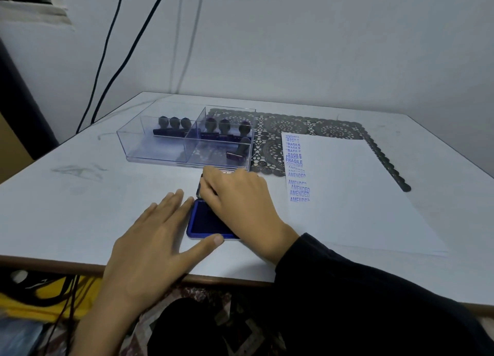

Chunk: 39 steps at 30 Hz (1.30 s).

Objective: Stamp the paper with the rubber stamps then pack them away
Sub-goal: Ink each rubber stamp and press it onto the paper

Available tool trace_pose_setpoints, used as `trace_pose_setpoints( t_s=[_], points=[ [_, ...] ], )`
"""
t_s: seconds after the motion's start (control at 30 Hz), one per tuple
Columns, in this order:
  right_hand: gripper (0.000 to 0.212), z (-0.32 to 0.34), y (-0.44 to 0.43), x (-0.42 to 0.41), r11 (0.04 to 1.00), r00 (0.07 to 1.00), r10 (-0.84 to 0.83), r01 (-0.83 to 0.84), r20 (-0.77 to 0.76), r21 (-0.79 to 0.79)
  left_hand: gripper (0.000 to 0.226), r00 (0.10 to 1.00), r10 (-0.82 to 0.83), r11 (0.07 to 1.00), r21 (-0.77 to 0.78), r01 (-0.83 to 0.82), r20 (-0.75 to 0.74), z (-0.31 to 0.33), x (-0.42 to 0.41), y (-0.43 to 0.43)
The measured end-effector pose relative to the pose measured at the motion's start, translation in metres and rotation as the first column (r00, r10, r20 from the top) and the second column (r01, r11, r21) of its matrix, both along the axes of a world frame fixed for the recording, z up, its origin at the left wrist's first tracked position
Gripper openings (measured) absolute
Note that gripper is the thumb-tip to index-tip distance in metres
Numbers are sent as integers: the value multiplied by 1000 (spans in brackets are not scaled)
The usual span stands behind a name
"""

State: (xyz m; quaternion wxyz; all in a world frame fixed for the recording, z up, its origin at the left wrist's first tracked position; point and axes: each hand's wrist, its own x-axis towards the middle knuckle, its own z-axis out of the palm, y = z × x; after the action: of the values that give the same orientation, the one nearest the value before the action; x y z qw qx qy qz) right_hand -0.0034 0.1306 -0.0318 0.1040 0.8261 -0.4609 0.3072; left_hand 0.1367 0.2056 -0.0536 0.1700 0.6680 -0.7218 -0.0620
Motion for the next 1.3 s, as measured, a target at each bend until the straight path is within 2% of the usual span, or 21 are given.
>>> trace_pose_setpoints(
  t_s=[0.13, 0.3, 0.43, 0.57, 0.63, 0.77, 0.83, 0.9, 1.13, 1.3],
  points=[
    [28, 2, 2, -1, 1000, 1000, 3, -3, 2, -2, 101, 1000, 12, 1000, 2, -12, -16, 3, -1, 0],
    [27, 4, -1, 0, 999, 1000, -31, 31, -2, 17, 105, 999, 30, 999, 28, -30, -13, 7, -3, 0],
    [32, 8, -8, -3, 997, 998, 48, -49, 29, 51, 106, 995, 30, 999, 20, -29, -93, 11, -4, 4],
    [38, 19, -14, -19, 981, 966, 83, -123, 246, 150, 94, 973, -21, 999, -45, 11, -230, 16, -13, 10],
    [42, 26, -18, -35, 983, 956, 52, -101, 289, 157, 84, 960, -97, 989, -132, 64, -261, 16, -25, 13],
    [44, 31, -26, -79, 979, 980, -24, -17, 199, 201, 70, 920, -347, 917, -270, 292, -185, 8, -66, 18],
    [44, 28, -30, -100, 973, 986, -55, 17, 160, 231, 68, 885, -434, 885, -267, 382, -171, 2, -88, 22],
    [44, 23, -32, -116, 962, 985, -75, 30, 155, 272, 67, 871, -485, 856, -247, 453, -83, -4, -106, 23],
    [45, 19, -31, -128, 948, 988, -99, 57, 119, 313, 67, 878, -475, 855, -206, 477, 61, -12, -119, 21],
    [45, 15, -35, -123, 933, 991, -101, 65, 85, 355, 66, 882, -463, 852, -231, 471, 90, -15, -120, 21]
  ],
)
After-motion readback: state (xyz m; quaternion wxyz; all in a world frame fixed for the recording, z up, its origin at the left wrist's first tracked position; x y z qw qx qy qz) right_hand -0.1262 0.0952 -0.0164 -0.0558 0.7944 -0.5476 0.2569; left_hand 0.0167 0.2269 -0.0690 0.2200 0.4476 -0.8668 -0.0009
